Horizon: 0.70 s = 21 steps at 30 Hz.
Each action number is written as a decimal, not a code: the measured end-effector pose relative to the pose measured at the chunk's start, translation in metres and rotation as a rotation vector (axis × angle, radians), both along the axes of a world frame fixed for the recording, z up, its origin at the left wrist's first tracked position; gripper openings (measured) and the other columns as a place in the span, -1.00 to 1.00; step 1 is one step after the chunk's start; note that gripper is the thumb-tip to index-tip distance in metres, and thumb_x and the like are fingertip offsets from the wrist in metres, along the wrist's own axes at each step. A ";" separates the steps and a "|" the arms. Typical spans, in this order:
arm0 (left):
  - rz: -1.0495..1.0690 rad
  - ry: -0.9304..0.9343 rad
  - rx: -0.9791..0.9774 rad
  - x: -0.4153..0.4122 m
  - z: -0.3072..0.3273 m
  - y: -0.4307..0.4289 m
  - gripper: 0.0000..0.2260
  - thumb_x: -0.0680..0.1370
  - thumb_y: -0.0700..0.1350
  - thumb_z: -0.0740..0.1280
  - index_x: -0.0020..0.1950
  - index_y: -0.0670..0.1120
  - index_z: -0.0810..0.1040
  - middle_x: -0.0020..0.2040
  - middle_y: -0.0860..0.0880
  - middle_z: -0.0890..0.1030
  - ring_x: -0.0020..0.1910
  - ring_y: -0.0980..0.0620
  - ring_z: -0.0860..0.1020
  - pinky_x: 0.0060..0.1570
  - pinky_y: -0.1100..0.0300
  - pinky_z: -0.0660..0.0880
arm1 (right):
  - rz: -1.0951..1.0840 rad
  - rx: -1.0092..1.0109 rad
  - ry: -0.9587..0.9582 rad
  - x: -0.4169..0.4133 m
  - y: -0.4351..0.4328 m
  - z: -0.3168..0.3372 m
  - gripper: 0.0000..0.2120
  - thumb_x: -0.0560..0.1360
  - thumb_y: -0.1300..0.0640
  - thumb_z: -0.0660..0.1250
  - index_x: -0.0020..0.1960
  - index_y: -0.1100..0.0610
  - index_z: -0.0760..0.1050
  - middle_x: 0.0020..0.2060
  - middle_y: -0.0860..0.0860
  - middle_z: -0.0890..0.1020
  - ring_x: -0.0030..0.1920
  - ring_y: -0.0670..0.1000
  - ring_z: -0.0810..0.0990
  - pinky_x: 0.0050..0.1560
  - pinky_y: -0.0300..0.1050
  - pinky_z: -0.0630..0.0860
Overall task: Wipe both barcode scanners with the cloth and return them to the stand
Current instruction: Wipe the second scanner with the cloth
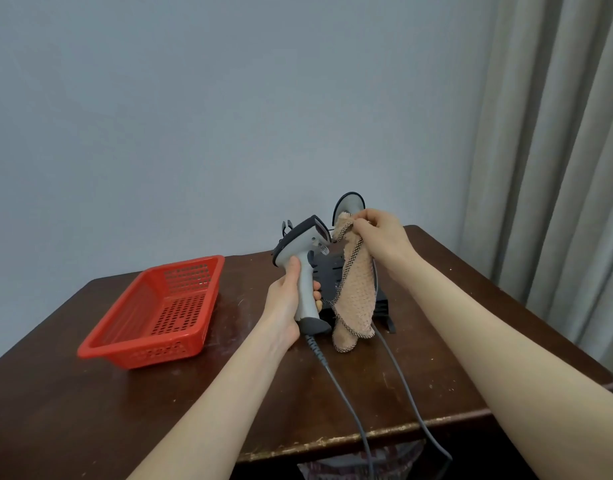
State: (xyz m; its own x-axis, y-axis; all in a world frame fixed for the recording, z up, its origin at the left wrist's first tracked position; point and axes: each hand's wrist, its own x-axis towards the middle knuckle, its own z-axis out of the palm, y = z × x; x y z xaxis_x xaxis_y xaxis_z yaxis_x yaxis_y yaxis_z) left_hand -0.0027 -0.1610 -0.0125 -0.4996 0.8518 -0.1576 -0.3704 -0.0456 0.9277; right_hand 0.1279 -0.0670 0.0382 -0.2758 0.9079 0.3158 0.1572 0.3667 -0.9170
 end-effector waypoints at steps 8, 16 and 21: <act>-0.051 0.094 0.038 0.005 0.003 -0.004 -0.77 0.59 -0.09 0.29 0.07 -0.27 0.49 -0.29 -0.16 0.54 -0.42 -0.04 0.56 -0.42 0.12 0.58 | 0.058 0.090 0.223 -0.004 -0.007 0.004 -0.88 0.49 0.18 0.31 -0.10 -0.01 0.58 -0.25 0.16 0.59 -0.26 0.01 0.47 -0.20 -0.13 0.40; -0.055 0.311 0.050 0.014 0.003 0.001 -0.92 0.60 -0.19 0.22 0.04 -0.18 0.45 -0.38 -0.09 0.50 -0.48 0.01 0.48 -0.46 0.16 0.46 | 0.108 0.263 -0.198 -0.019 -0.016 0.000 -0.80 0.52 0.11 0.29 0.07 0.01 0.65 -0.28 -0.10 0.63 -0.35 -0.17 0.47 -0.23 -0.19 0.40; -0.076 0.055 0.114 0.015 0.016 0.000 -0.88 0.55 -0.24 0.15 -0.07 -0.19 0.47 -0.36 -0.13 0.49 -0.47 -0.04 0.45 -0.50 0.19 0.42 | 0.345 0.153 -0.157 -0.014 -0.026 -0.004 -0.80 0.49 0.26 0.28 -0.08 0.08 0.66 -0.22 -0.02 0.68 -0.17 -0.13 0.56 -0.09 -0.21 0.49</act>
State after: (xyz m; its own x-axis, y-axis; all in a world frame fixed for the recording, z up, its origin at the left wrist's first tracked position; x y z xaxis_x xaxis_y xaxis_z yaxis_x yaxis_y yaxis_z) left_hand 0.0126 -0.1609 0.0037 -0.4384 0.8982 -0.0314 -0.3255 -0.1262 0.9371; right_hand 0.1138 -0.0932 0.0341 -0.6114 0.6994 0.3702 0.1347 0.5530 -0.8223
